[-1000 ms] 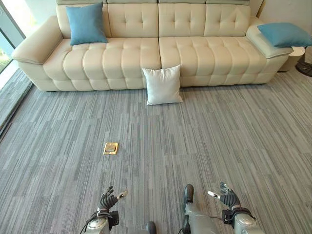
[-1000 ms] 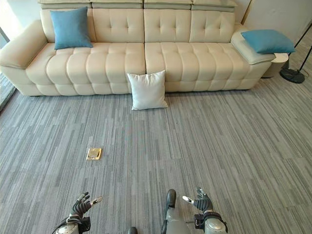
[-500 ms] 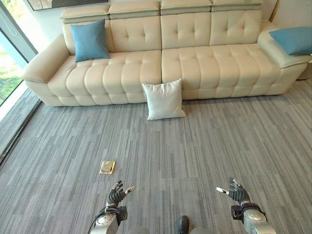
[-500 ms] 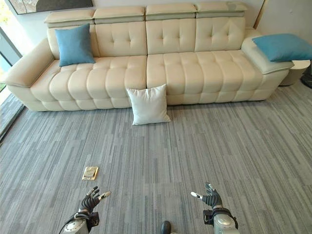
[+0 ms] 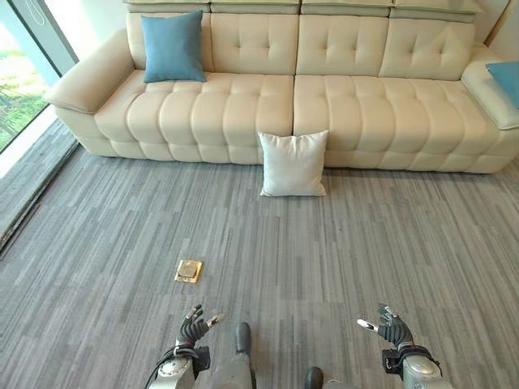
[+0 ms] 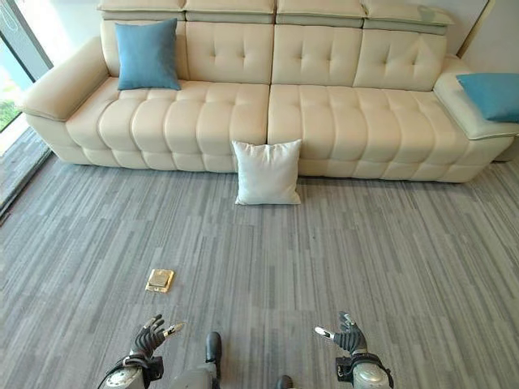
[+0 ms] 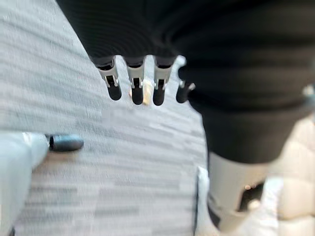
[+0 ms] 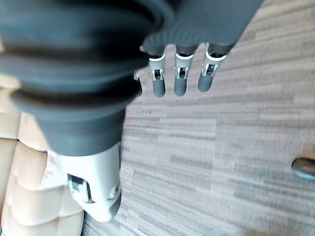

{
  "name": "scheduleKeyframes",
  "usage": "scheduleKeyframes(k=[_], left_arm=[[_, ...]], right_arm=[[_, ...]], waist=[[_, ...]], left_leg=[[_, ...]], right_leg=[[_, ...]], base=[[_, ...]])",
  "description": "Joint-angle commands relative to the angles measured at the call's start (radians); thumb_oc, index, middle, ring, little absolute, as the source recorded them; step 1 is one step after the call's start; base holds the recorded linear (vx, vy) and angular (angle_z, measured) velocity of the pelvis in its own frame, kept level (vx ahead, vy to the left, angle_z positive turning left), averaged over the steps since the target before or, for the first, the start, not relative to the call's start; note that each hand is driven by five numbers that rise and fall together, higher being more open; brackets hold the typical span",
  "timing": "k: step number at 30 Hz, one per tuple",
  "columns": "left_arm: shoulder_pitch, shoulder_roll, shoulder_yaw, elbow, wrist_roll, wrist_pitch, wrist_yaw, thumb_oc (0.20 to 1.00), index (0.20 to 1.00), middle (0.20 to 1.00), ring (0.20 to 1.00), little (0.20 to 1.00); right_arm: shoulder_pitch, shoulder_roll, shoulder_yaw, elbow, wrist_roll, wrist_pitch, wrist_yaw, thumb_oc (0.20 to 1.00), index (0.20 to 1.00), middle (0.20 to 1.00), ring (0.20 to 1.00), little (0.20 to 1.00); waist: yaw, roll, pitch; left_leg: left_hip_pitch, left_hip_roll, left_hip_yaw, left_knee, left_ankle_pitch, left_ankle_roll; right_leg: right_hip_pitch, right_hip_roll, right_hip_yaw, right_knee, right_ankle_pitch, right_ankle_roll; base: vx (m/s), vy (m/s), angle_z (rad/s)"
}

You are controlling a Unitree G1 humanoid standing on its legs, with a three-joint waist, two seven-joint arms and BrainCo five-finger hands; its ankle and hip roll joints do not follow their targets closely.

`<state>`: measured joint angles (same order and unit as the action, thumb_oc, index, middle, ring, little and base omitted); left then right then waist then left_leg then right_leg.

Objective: Pick up all the scattered cushions and arrange them neatly on the sofa.

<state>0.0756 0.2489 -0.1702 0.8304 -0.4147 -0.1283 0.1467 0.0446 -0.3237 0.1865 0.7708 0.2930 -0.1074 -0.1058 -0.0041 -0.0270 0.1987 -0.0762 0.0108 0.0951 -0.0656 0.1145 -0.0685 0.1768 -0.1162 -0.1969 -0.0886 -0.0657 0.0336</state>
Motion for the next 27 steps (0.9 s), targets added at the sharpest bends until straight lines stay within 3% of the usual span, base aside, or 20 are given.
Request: scheduleKeyframes(k=[1,3,4,8,10,13,15,17,18,21,23,27], left_arm=[[-0.038,0.038,0.01,-0.04,-0.011,-0.039,0.004,1.0,1.0,1.0,1.0,1.0],[-0.044,0.045,0.009,-0.032,-0.006,-0.036,-0.001,1.0,1.0,1.0,1.0,1.0],[-0.048,0.059,0.002,-0.035,0.005,-0.033,-0.007,1.0,1.0,1.0,1.0,1.0],[-0.048,0.07,-0.004,-0.063,0.004,-0.027,-0.003,1.0,1.0,1.0,1.0,1.0],[-0.051,0.072,-0.006,-0.064,0.005,-0.025,-0.008,1.0,1.0,1.0,1.0,1.0],[-0.057,0.074,-0.003,-0.068,0.0,-0.028,-0.014,1.0,1.0,1.0,1.0,1.0],[-0.062,0.073,0.001,-0.072,-0.002,-0.03,-0.014,1.0,1.0,1.0,1.0,1.0],[-0.081,0.068,0.01,-0.058,-0.004,-0.033,-0.01,1.0,1.0,1.0,1.0,1.0],[-0.086,0.067,0.015,-0.067,-0.013,-0.035,-0.008,1.0,1.0,1.0,1.0,1.0],[-0.087,0.056,0.009,-0.07,-0.016,-0.043,-0.014,1.0,1.0,1.0,1.0,1.0],[-0.088,0.038,0.002,-0.067,-0.031,-0.04,-0.019,1.0,1.0,1.0,1.0,1.0],[-0.093,0.017,-0.008,-0.058,-0.061,-0.039,-0.028,1.0,1.0,1.0,1.0,1.0]], right_arm=[[-0.044,-0.015,0.02,-0.024,-0.022,-0.017,0.002,1.0,1.0,1.0,1.0,1.0],[-0.047,-0.007,0.024,-0.029,-0.021,-0.017,0.007,1.0,1.0,1.0,1.0,1.0],[-0.053,0.003,0.037,-0.024,-0.039,-0.013,0.014,1.0,1.0,1.0,1.0,1.0],[-0.064,0.006,0.038,-0.03,-0.053,-0.007,0.012,1.0,1.0,1.0,1.0,1.0],[-0.061,0.01,0.036,-0.03,-0.055,-0.005,0.015,1.0,1.0,1.0,1.0,1.0],[-0.058,0.007,0.029,-0.018,-0.051,-0.001,0.013,1.0,1.0,1.0,1.0,1.0],[-0.063,0.003,0.029,-0.011,-0.049,0.001,0.009,1.0,1.0,1.0,1.0,1.0],[-0.067,0.005,0.021,0.005,-0.046,0.002,0.003,1.0,1.0,1.0,1.0,1.0],[-0.063,0.003,0.016,-0.001,-0.05,0.006,0.0,1.0,1.0,1.0,1.0,1.0],[-0.046,0.001,0.011,0.009,-0.05,0.009,0.006,1.0,1.0,1.0,1.0,1.0],[-0.035,-0.013,0.001,0.003,-0.041,0.005,0.011,1.0,1.0,1.0,1.0,1.0],[-0.031,-0.029,-0.002,0.006,-0.002,-0.01,0.008,1.0,1.0,1.0,1.0,1.0]], waist=[[0.015,-0.028,-0.029],[0.022,-0.037,-0.032],[0.028,-0.045,-0.035],[0.02,-0.032,-0.006],[0.009,-0.015,0.01],[0.007,0.008,0.027],[0.006,0.013,0.034],[0.003,0.006,0.032],[0.001,0.003,0.029],[-0.009,0.004,0.016],[-0.026,0.015,0.002],[-0.039,0.02,0.0]], left_leg=[[0.004,0.024,-0.04,-0.022,-0.016,0.001],[0.016,0.017,-0.026,-0.022,-0.027,0.02],[0.037,0.0,-0.015,-0.006,-0.066,0.052],[0.119,-0.033,0.019,-0.012,-0.116,0.105],[0.164,-0.029,0.034,-0.022,-0.136,0.111],[0.21,-0.009,0.063,-0.022,-0.166,0.097],[0.234,0.002,0.079,-0.022,-0.182,0.082],[0.253,0.005,0.089,-0.022,-0.195,0.066],[0.264,0.006,0.093,-0.022,-0.202,0.06],[0.314,0.019,0.078,-0.013,-0.23,0.047],[0.315,0.05,0.064,0.052,-0.212,0.027],[0.213,0.083,0.028,0.335,-0.089,-0.032]], right_leg=[[0.065,0.045,0.007,0.037,-0.086,0.041],[0.05,0.03,0.02,0.084,-0.09,0.049],[-0.003,0.005,0.041,0.228,-0.079,0.074],[-0.167,-0.058,0.045,0.574,0.086,0.106],[-0.233,-0.065,0.031,0.635,0.088,0.098],[-0.259,-0.056,-0.045,0.448,0.033,0.089],[-0.254,-0.03,-0.047,0.236,0.056,0.102],[-0.267,-0.008,-0.024,0.042,0.118,0.125],[-0.284,-0.009,-0.013,0.001,0.133,0.133],[-0.26,-0.003,-0.003,0.035,0.133,0.122],[-0.239,0.012,-0.012,0.055,0.113,0.096],[-0.159,0.048,-0.025,0.034,0.056,0.029]], base=[[0.4,0.258,-0.4],[0.31,0.232,-0.14],[0.29,0.27,-0.12],[0.24,0.277,-0.28],[0.22,0.168,-0.13],[0.25,0.023,-0.21],[0.26,-0.089,-0.02],[0.3,-0.151,-0.33],[0.37,-0.186,-0.45],[0.44,-0.228,0.04],[0.43,-0.288,0.2],[0.32,-0.289,0.49]])
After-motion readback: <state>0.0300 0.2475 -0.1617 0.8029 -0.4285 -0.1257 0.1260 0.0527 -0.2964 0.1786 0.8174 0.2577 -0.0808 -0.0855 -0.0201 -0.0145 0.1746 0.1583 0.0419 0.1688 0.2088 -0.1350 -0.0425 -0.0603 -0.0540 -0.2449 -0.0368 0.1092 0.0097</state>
